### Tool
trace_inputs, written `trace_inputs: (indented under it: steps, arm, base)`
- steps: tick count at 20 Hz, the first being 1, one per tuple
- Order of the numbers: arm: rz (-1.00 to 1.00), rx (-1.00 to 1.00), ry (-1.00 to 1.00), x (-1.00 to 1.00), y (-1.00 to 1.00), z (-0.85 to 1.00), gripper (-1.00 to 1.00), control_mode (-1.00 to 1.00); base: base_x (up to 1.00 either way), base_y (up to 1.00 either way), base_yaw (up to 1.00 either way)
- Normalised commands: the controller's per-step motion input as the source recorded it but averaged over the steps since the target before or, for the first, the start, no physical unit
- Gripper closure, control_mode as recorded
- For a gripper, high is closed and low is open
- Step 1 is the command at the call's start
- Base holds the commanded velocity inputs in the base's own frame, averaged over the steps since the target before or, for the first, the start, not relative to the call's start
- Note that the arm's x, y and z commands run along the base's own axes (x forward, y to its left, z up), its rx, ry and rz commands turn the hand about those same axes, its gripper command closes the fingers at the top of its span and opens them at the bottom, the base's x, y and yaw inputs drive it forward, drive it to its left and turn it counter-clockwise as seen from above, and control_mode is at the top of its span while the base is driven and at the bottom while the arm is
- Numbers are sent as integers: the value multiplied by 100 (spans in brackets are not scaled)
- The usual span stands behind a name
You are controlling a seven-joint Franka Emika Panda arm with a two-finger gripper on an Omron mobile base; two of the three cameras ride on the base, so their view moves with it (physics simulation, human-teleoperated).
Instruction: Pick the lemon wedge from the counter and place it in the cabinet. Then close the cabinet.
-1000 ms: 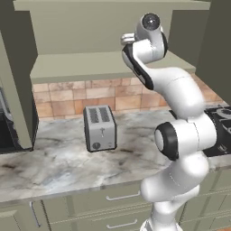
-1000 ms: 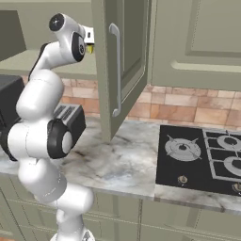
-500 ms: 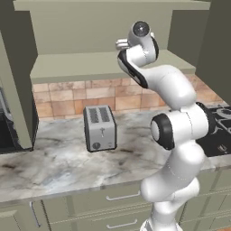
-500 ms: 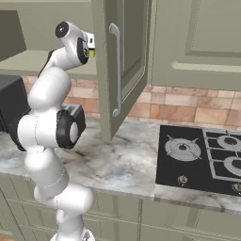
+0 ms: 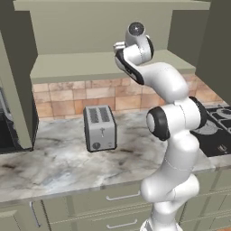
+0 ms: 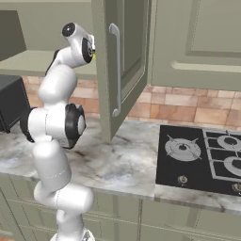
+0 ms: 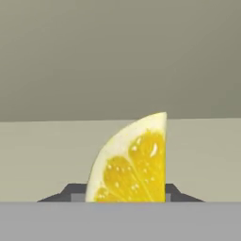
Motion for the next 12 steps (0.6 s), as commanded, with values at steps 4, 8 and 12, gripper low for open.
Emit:
trace_inputs:
  steps: [4, 8, 12]
  arm:
    - [-5, 0, -1, 0, 0, 7, -100, -100]
    - [-5, 0, -3, 0, 0, 0, -100, -100]
    - [-7, 0, -7, -28, 0, 0, -100, -100]
  base:
    - [0, 0, 0]
    - [0, 0, 0]
    - [0, 0, 0]
